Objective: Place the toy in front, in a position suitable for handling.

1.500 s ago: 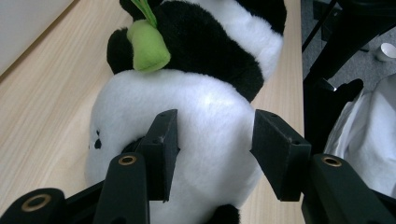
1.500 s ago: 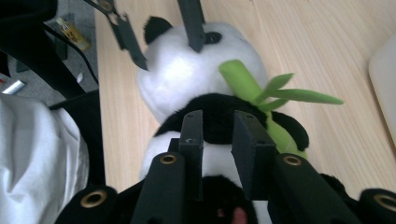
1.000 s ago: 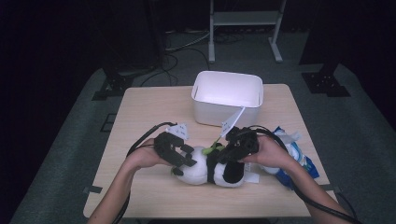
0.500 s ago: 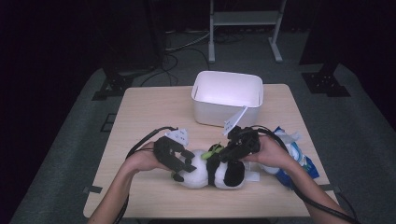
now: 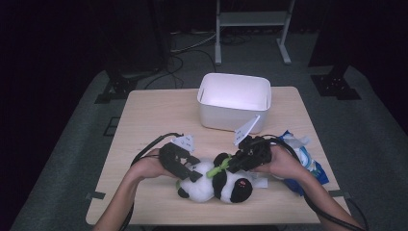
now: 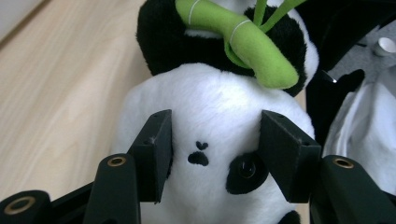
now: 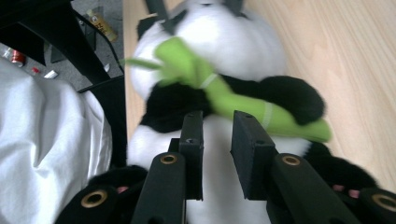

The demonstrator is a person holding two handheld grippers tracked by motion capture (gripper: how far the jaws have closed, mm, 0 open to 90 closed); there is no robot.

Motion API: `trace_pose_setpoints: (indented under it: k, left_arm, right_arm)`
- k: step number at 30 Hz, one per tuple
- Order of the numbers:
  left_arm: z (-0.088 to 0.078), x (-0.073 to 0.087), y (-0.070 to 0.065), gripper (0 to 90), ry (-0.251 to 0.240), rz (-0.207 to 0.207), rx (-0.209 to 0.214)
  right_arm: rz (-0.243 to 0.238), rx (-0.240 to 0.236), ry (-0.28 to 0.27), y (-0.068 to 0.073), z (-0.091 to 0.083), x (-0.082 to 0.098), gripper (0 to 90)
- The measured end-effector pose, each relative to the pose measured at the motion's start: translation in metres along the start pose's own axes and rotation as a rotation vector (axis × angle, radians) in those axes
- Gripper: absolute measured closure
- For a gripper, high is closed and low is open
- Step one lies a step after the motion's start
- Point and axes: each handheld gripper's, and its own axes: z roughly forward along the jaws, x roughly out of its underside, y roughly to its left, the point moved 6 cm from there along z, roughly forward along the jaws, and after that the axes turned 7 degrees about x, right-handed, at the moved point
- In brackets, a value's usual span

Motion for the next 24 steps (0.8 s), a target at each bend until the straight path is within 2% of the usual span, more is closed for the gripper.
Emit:
trace_pose_setpoints:
  k: [7, 10, 14, 24]
  left_arm:
    - [-0.003, 0.003, -0.004, 41.5, -0.034, 0.007, -0.004]
    - [-0.003, 0.005, -0.007, 40.3, -0.051, 0.029, 0.003]
    - [-0.006, 0.006, -0.008, 39.0, -0.064, 0.035, -0.001]
    - [-0.016, 0.012, -0.010, 37.0, -0.124, 0.020, -0.024]
  right_arm:
    - [0.016, 0.002, -0.007, -0.002, 0.002, 0.002, 70.4]
    - [0.022, 0.012, -0.021, -0.005, 0.000, 0.001, 69.4]
    - [0.038, 0.023, -0.035, -0.010, -0.005, 0.000, 67.7]
    - [0.059, 0.042, -0.054, -0.018, -0.008, -0.001, 62.6]
